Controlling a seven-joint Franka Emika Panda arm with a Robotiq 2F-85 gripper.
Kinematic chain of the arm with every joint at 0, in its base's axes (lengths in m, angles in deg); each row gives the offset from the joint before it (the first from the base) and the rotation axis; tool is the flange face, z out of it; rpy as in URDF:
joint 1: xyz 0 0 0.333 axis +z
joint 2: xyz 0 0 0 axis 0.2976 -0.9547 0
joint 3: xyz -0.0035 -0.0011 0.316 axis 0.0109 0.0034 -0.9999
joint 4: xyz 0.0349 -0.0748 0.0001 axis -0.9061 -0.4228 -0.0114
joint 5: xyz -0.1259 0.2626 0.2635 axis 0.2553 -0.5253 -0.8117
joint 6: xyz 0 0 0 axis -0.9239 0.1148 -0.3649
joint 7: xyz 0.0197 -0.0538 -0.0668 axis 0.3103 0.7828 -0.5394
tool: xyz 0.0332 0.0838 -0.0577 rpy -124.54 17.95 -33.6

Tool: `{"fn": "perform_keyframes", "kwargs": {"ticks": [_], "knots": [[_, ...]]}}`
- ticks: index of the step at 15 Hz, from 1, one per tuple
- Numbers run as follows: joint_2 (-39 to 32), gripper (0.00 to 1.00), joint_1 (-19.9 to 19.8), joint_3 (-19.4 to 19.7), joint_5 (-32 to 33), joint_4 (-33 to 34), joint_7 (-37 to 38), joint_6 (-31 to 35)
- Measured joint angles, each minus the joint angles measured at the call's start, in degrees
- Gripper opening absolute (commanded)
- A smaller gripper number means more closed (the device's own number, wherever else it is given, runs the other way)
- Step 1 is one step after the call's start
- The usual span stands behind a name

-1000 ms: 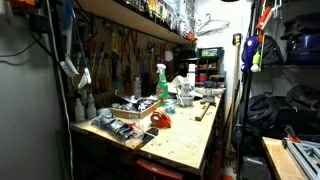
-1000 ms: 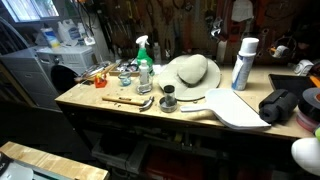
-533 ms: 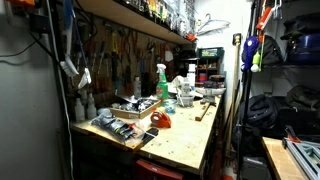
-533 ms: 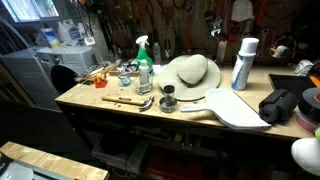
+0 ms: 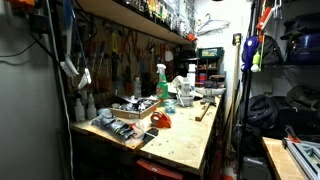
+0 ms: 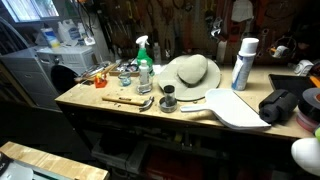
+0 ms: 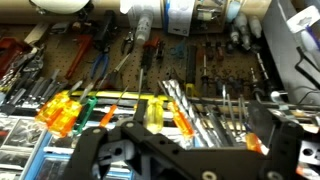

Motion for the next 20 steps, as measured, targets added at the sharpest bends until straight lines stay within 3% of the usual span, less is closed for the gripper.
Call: {"fn": "perform_keyframes", "kwargs": {"ticks": [12, 20], "knots": [[-19.3, 1.00, -4.3, 0.9, -3.5, 29.1, 1.8, -13.9], [-21.1, 1.00, -4.7, 1.0, -3.9, 31.4, 2.6, -13.9]]}}
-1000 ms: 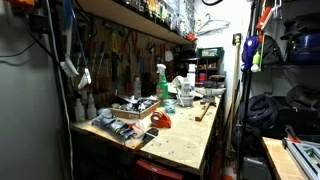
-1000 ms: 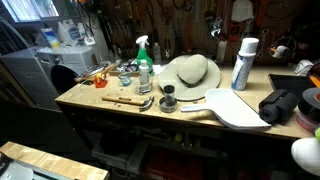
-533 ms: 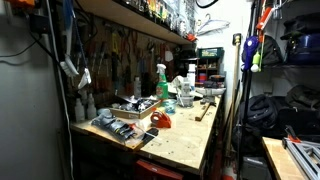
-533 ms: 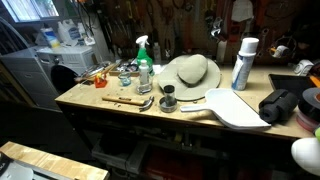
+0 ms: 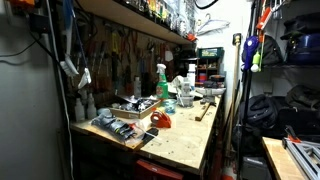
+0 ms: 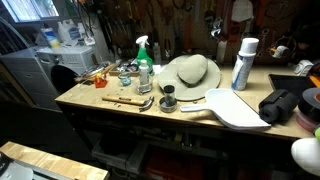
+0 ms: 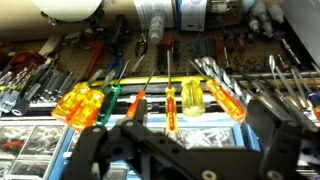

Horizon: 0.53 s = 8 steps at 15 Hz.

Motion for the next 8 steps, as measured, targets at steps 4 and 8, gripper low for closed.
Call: {"fn": "perform_keyframes", "kwargs": {"ticks": [4, 8], "knots": [[-1.0, 1.00, -0.3, 0.1, 0.0, 0.4, 2.7, 1.5], [-2.0, 0.90, -0.9, 0.2, 0.0, 1.6, 6.1, 3.0]]}}
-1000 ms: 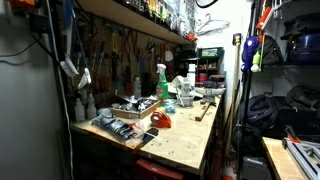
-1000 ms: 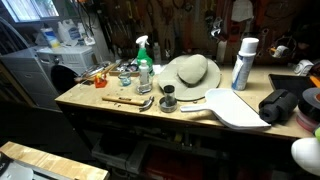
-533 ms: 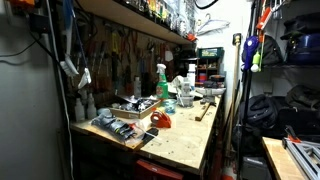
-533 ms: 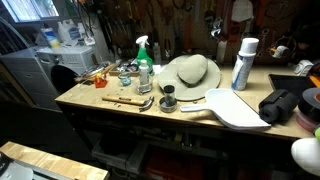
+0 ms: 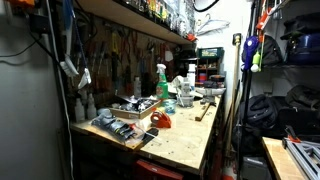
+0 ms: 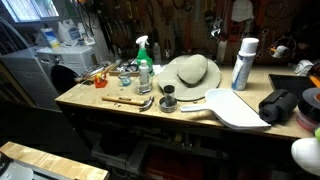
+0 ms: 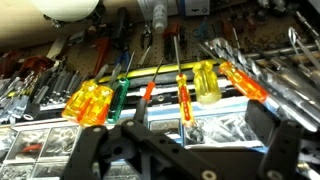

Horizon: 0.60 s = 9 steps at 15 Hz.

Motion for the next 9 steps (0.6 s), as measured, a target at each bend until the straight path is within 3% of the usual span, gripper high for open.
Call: {"fn": "perform_keyframes", "kwargs": {"ticks": [2, 4, 5, 6, 8, 9], "knots": [[-0.5, 0.77, -0.2, 0.0, 0.0, 0.7, 1.1, 0.4], [-0.9, 0.76, -0.2, 0.0, 0.0, 1.1, 2.0, 0.6], [-1.1, 0.65, -0.2, 0.0, 0.0, 1.3, 2.4, 0.8], [-1.3, 0.69, -0.2, 0.0, 0.0, 1.6, 2.8, 0.9], [-1.8, 0.57, -0.2, 0.0, 0.0, 2.2, 3.4, 1.2], [-2.0, 0.60, -0.2, 0.0, 0.0, 2.5, 4.0, 1.4]]}}
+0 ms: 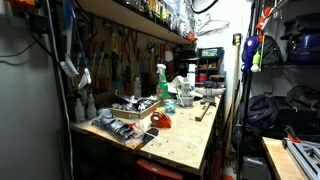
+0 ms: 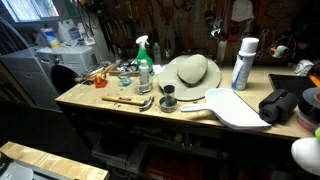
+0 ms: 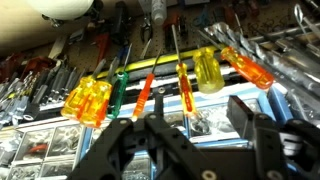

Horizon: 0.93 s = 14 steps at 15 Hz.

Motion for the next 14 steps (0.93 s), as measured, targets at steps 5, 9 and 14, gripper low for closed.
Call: {"fn": "perform_keyframes", "kwargs": {"ticks": [5, 9, 14], "knots": [[-1.3, 0.59, 0.0, 0.0, 0.0, 1.3, 2.0, 0.3], [-1.8, 0.48, -0.1, 0.1, 0.0, 1.9, 2.4, 0.3], [-2.3, 0.43, -0.7, 0.4, 0.1, 3.1, 2.6, 0.3]]}}
